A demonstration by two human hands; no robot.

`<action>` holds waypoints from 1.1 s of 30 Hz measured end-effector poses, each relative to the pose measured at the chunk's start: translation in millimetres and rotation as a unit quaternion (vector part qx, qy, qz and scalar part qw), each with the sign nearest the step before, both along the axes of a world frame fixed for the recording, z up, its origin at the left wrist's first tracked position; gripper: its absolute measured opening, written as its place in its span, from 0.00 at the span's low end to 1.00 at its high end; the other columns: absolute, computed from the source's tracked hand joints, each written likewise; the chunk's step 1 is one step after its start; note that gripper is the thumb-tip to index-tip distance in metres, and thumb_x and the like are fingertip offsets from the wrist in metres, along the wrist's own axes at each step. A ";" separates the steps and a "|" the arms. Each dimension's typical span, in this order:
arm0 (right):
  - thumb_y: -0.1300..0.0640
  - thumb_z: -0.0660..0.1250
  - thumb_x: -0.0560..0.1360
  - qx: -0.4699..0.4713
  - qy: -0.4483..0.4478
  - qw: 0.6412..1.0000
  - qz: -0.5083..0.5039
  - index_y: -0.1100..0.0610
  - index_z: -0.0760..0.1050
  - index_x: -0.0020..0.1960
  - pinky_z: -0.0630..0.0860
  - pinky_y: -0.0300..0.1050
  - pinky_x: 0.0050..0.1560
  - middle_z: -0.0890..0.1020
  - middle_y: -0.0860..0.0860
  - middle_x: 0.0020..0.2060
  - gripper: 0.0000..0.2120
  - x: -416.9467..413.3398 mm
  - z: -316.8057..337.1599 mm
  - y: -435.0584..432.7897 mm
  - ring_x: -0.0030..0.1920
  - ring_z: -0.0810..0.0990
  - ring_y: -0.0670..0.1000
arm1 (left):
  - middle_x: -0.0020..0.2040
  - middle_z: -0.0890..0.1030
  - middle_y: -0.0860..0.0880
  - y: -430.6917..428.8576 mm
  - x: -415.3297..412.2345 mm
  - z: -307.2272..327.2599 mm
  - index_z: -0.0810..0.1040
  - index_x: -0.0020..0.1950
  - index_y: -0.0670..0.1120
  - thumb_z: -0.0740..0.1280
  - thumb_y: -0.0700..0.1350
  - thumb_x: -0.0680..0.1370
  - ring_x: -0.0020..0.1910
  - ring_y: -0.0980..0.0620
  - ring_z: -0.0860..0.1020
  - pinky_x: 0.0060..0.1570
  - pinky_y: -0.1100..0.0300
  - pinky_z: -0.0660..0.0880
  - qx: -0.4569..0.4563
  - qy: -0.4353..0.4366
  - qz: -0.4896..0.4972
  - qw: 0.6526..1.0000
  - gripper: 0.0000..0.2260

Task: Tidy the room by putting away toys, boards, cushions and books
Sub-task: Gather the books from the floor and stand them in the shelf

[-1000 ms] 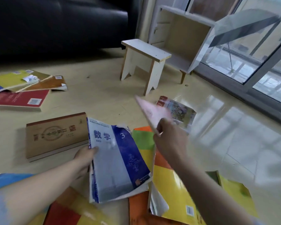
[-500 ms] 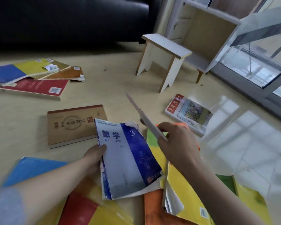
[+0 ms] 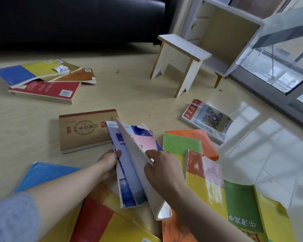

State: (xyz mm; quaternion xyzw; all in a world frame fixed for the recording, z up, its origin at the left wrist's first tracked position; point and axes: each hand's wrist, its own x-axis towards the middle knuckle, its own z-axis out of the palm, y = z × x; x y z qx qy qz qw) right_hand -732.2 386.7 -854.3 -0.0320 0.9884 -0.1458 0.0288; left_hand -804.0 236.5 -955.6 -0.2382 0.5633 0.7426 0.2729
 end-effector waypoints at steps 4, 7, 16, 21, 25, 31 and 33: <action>0.61 0.61 0.71 0.021 -0.011 1.000 0.020 0.56 0.78 0.51 0.73 0.45 0.36 0.82 0.54 0.45 0.12 -32.1 -6.5 -8.0 0.41 0.78 0.59 | 0.52 0.79 0.39 -2.0 -4.9 2.4 0.70 0.64 0.40 0.55 0.41 0.83 0.45 0.42 0.78 0.52 0.46 0.73 0.012 -0.006 0.007 1.000 0.12; 0.60 0.63 0.68 0.038 0.001 0.999 0.029 0.57 0.78 0.49 0.66 0.43 0.36 0.82 0.57 0.43 0.11 -59.9 -10.6 -4.2 0.45 0.79 0.62 | 0.47 0.79 0.41 -7.5 -9.3 6.4 0.70 0.63 0.40 0.54 0.40 0.83 0.44 0.44 0.78 0.52 0.47 0.72 0.028 -0.003 0.002 1.000 0.11; 0.52 0.63 0.74 -0.043 -0.114 0.992 0.036 0.55 0.79 0.52 0.78 0.49 0.46 0.84 0.54 0.46 0.11 -38.7 -70.3 -10.5 0.45 0.80 0.56 | 0.48 0.81 0.43 -7.6 -7.2 -5.5 0.74 0.65 0.43 0.51 0.56 0.83 0.45 0.45 0.79 0.42 0.55 0.75 0.006 -0.016 0.013 1.000 0.22; 0.51 0.59 0.79 -0.093 -0.153 0.983 -0.042 0.55 0.80 0.46 0.77 0.52 0.54 0.83 0.58 0.49 0.14 -42.0 -83.6 19.0 0.52 0.80 0.58 | 0.69 0.72 0.46 -13.1 -6.9 -8.9 0.66 0.72 0.54 0.61 0.79 0.59 0.66 0.42 0.72 0.68 0.43 0.66 -0.031 -0.017 -0.024 0.999 0.48; 0.48 0.57 0.80 0.025 -0.176 0.976 -0.122 0.60 0.58 0.75 0.58 0.53 0.74 0.58 0.60 0.75 0.28 -59.3 -98.9 61.1 0.76 0.56 0.59 | 0.72 0.70 0.48 -22.5 -20.4 -54.0 0.65 0.73 0.54 0.64 0.81 0.46 0.69 0.44 0.69 0.70 0.43 0.63 -0.034 -0.004 -0.031 0.999 0.60; 0.48 0.64 0.76 -0.023 -0.133 0.983 -0.125 0.62 0.52 0.76 0.62 0.49 0.72 0.60 0.56 0.75 0.37 -55.4 -118.2 61.1 0.73 0.61 0.57 | 0.72 0.69 0.50 -17.9 -19.7 -44.7 0.67 0.72 0.53 0.61 0.81 0.55 0.71 0.46 0.66 0.72 0.45 0.58 -0.052 0.019 -0.025 0.998 0.51; 0.48 0.65 0.76 -0.026 -0.132 0.984 -0.115 0.61 0.49 0.78 0.57 0.48 0.74 0.56 0.56 0.76 0.38 -43.5 -124.3 54.2 0.75 0.57 0.56 | 0.66 0.75 0.51 -16.4 -21.3 -46.0 0.72 0.67 0.51 0.64 0.80 0.54 0.65 0.47 0.71 0.70 0.47 0.61 -0.056 0.018 -0.019 0.998 0.50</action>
